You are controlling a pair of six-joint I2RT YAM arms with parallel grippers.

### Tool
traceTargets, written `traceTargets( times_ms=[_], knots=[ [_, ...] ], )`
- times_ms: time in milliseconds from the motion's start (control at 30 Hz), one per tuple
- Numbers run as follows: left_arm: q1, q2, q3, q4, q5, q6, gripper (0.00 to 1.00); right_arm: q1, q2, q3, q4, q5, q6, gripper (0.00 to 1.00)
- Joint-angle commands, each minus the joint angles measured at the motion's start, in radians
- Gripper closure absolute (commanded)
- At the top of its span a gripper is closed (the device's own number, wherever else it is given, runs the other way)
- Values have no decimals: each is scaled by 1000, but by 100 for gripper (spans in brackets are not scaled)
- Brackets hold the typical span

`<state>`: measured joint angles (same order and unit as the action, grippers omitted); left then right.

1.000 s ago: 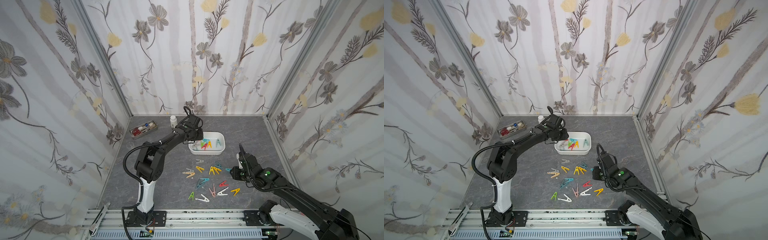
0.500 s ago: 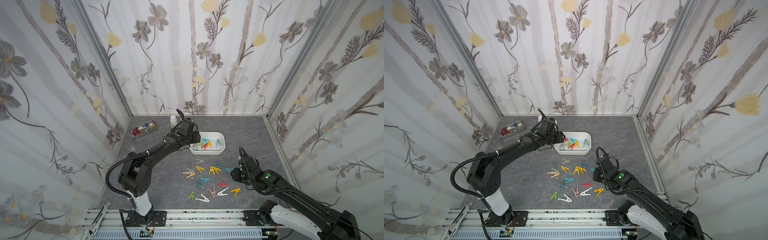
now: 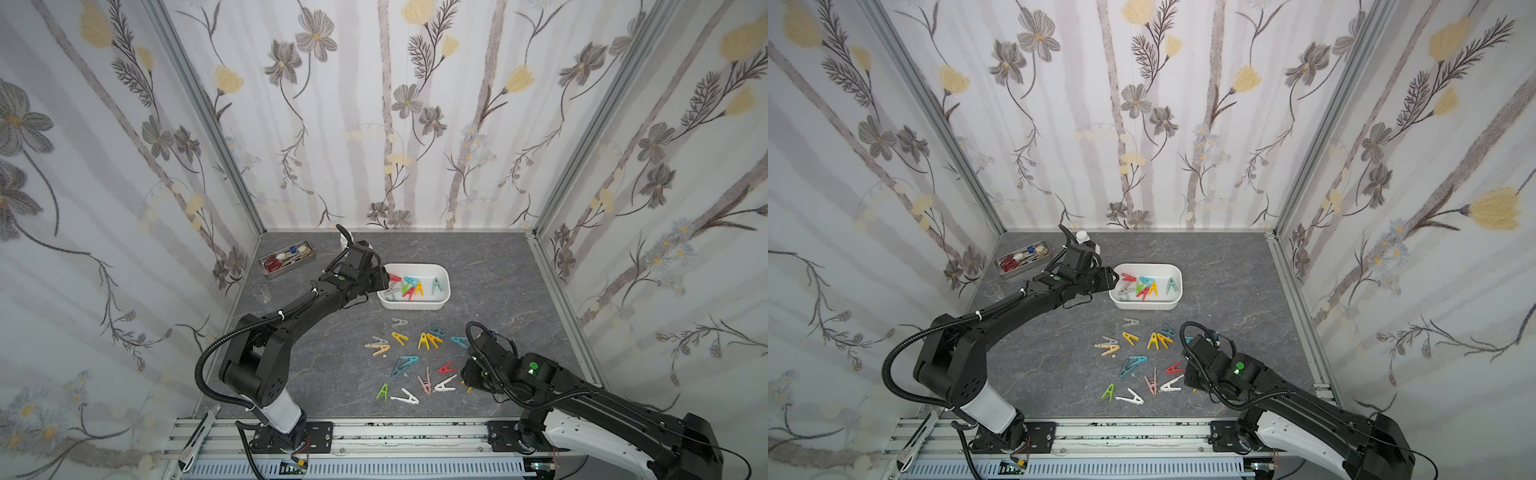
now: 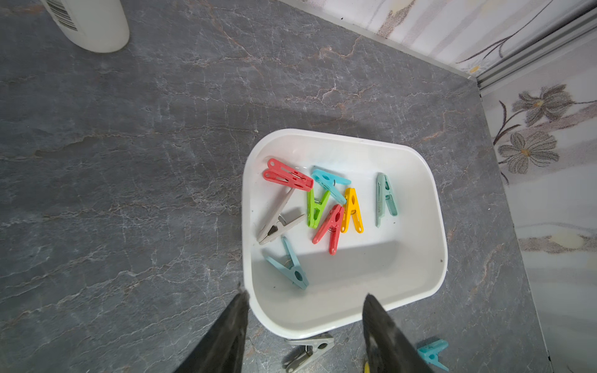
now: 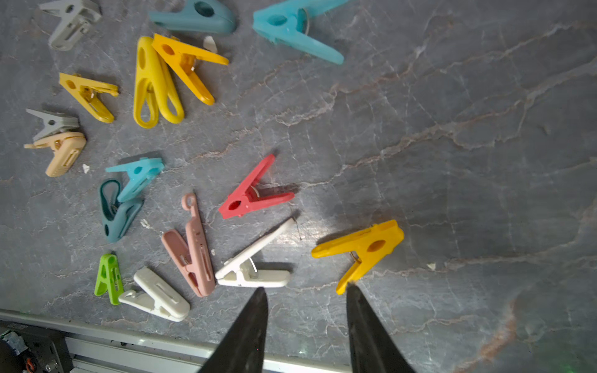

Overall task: Put the clothespins into the storage box
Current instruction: Pick up the clothespin from the center of the board.

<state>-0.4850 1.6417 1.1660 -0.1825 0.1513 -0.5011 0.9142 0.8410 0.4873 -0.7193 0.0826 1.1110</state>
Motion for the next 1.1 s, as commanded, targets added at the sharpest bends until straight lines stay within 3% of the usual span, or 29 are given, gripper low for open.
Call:
traceTargets(
  times_ms=[0,800,1067],
  knots=[
    [19,-1,-7,37,25,-11,44,3,-7,-19,-12,1,69,59],
    [54,-36,-45,39,41,-15,44,-1,79,-95,80,3,40,67],
    [56,-45,-55,37,44,-20,44,-15,75,-105,83,38,29,76]
  ],
)
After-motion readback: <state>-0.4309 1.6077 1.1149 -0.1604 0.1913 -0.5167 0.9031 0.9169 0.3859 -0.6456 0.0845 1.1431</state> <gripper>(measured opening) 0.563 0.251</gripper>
